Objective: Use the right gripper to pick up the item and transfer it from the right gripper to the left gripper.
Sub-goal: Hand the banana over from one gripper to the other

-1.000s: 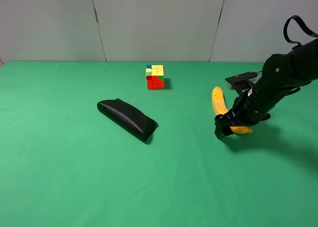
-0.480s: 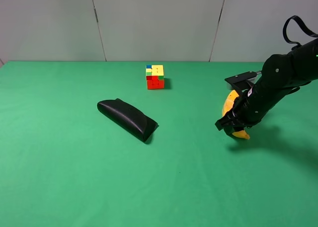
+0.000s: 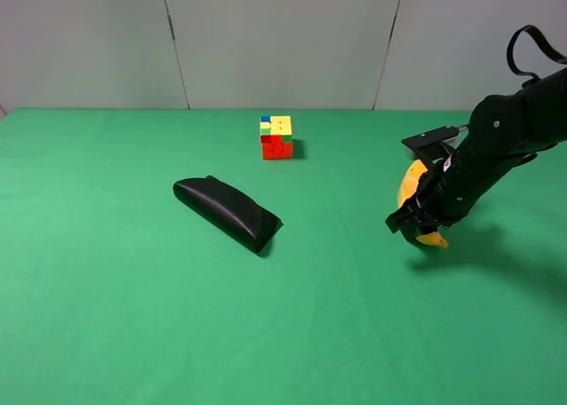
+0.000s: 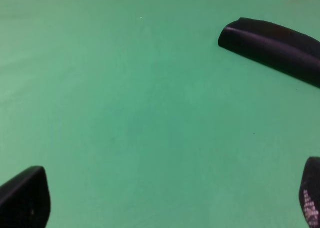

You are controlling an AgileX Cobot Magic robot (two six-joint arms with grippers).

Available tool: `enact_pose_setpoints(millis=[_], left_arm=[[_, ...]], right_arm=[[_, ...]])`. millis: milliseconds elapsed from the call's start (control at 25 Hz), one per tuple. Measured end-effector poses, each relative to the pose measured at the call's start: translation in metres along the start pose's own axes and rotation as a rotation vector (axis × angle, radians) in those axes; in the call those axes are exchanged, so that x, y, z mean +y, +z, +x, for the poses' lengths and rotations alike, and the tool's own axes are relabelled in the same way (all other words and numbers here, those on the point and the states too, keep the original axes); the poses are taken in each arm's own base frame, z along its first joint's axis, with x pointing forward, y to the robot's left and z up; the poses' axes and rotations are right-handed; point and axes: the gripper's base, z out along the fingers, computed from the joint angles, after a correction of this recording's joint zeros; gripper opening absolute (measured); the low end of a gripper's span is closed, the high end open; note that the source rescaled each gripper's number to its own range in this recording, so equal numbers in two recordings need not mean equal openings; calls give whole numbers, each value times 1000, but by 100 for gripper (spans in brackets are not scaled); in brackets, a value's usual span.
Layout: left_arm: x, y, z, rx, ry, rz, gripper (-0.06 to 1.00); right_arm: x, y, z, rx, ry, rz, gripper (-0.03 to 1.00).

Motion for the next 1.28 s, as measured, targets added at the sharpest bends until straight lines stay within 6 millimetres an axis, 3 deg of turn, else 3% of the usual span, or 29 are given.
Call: enact_pose_setpoints(millis=[720,920,1280], left_arm=[[0,0,0,0,0,0,100],[0,0,0,0,0,0,100],[0,0,0,0,0,0,100]], right_arm=[[7,-78,5,-43,37,-37,0],[27,-92,1,-17,-50,-62,0],[75,-132,-31,-29,-263,-93,0]])
